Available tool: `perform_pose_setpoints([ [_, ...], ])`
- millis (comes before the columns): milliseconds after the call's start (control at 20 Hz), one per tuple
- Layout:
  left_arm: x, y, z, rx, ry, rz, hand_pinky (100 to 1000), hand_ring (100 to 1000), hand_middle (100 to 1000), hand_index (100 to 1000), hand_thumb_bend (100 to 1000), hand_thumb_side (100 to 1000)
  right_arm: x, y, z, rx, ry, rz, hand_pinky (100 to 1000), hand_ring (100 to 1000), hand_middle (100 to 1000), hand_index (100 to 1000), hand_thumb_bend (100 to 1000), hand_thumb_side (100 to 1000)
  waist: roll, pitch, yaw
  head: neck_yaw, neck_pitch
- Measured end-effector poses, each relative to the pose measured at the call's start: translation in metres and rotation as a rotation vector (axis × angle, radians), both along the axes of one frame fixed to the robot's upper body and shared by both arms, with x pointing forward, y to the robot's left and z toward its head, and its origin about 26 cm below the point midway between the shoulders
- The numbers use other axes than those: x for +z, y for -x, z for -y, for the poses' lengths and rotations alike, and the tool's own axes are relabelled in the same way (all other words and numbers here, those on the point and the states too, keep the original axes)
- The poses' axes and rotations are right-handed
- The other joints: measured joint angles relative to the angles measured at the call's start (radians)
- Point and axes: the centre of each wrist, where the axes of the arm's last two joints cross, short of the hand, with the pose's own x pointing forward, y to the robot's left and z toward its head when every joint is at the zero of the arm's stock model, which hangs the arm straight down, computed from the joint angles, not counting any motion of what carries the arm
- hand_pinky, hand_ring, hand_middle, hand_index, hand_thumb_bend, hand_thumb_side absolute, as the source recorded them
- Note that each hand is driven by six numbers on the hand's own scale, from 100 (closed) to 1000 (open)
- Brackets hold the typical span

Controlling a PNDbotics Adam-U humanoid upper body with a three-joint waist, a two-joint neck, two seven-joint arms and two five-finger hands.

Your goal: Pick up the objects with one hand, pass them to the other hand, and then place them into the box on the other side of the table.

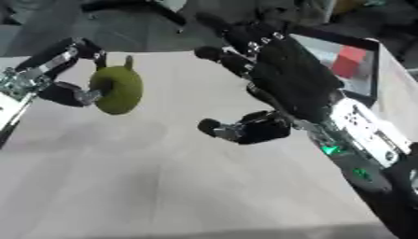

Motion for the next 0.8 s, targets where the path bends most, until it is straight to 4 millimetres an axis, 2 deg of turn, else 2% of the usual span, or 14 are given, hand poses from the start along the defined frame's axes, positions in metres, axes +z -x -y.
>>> perform_pose_setpoints([
  [300,0.011,0.006,0.041,-0.139,0.021,-0.085,483,345,319,490,100,254,0.001,0.0,-0.003,0.004,0.016,-0.016,806,831,1000,883,566,564,0.008,0.003,0.0,-0.001,0.0],
  [550,0.018,0.017,0.061,-0.225,-0.005,-0.092,485,348,323,493,100,250,0.003,0.0,-0.005,0.005,0.007,-0.005,806,829,1000,888,532,573,0.012,0.003,0.0,-0.011,0.0],
  [800,0.016,0.025,0.079,-0.283,-0.039,-0.098,484,346,321,490,100,251,0.004,0.0,-0.006,-0.001,0.001,0.007,804,830,1000,892,535,560,0.013,0.003,0.0,-0.016,0.0],
])
